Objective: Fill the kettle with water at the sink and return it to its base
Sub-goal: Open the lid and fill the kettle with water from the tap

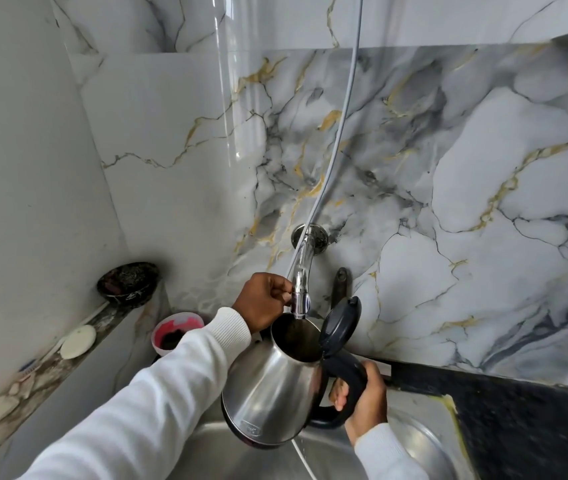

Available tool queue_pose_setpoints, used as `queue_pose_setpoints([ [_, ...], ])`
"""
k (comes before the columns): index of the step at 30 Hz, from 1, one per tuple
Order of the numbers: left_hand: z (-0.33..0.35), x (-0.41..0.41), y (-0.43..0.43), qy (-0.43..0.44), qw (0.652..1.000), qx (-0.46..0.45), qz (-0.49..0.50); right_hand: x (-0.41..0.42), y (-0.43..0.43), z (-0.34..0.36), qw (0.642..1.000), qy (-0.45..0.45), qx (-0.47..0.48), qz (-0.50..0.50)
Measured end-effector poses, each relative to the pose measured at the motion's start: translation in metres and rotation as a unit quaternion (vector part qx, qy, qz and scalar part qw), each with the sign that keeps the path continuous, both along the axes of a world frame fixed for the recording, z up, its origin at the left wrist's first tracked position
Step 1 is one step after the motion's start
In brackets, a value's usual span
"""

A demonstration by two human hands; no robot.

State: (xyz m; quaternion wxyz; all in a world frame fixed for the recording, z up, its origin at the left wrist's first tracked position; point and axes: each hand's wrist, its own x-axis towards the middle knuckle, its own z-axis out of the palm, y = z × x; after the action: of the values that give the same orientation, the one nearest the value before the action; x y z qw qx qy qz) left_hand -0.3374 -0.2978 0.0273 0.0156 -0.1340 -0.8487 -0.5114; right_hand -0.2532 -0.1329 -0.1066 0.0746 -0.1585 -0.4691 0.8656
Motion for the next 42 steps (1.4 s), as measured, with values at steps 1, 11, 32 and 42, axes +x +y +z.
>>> queue_pose_setpoints([
  [1, 0.000, -0.001, 0.000, 0.001, 1.000, -0.004, -0.001, 0.000, 0.000, 0.001, 1.000, 0.000, 0.000, 0.001],
  [11, -0.002, -0.002, -0.001, 0.006, 1.000, -0.008, 0.030, 0.001, 0.000, 0.003, 1.000, 0.010, 0.004, -0.004],
  [32, 0.003, 0.012, 0.006, 0.011, 0.997, -0.032, 0.075, 0.014, 0.012, 0.004, 0.999, 0.001, 0.050, -0.004],
  [42, 0.000, 0.095, 0.029, 0.301, 0.945, 0.128, 0.004, 0.043, 0.032, 0.016, 0.992, -0.017, 0.124, -0.017],
])
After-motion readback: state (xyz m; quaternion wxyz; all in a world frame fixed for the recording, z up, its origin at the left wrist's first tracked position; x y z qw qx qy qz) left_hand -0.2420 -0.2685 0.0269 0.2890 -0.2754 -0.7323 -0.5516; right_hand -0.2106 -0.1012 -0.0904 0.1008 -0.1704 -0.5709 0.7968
